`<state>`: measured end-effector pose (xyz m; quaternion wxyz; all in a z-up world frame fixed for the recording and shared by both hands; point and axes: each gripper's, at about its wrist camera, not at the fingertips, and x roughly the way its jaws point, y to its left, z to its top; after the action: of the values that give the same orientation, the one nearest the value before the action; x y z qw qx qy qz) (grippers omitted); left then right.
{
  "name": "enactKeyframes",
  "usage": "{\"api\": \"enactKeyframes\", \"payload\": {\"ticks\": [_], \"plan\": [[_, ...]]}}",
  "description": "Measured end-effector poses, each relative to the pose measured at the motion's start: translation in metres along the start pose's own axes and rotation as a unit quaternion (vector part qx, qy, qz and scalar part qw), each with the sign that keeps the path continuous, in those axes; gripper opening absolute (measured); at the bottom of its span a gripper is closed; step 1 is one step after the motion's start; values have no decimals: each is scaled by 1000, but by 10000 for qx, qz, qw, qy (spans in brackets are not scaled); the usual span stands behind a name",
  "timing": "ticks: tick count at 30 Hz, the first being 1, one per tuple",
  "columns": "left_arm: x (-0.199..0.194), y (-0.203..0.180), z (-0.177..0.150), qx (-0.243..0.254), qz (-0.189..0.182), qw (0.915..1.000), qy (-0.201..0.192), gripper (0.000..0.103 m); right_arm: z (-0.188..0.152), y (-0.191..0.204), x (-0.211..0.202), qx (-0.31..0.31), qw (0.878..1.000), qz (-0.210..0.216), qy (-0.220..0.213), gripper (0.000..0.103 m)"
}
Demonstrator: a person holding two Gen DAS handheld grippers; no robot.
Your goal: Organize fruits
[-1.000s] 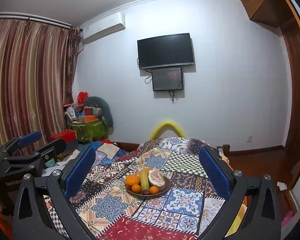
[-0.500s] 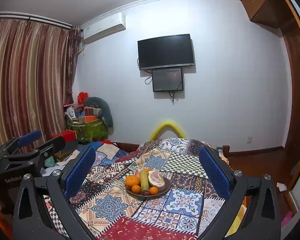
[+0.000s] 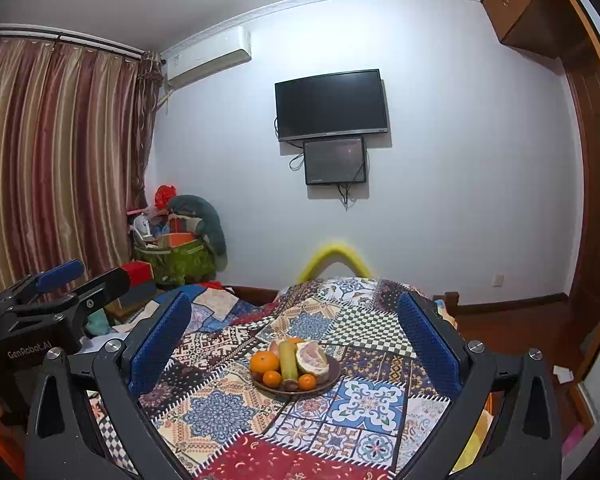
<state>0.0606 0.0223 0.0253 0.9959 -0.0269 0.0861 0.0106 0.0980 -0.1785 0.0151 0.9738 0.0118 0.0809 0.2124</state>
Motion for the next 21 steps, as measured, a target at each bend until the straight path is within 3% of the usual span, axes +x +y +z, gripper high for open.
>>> {"api": "enactKeyframes", "payload": {"ticks": [21], "plan": [[-1, -13, -2, 201, -202, 9996, 65, 103, -1, -3, 0, 32, 10000, -18, 29, 103]]}}
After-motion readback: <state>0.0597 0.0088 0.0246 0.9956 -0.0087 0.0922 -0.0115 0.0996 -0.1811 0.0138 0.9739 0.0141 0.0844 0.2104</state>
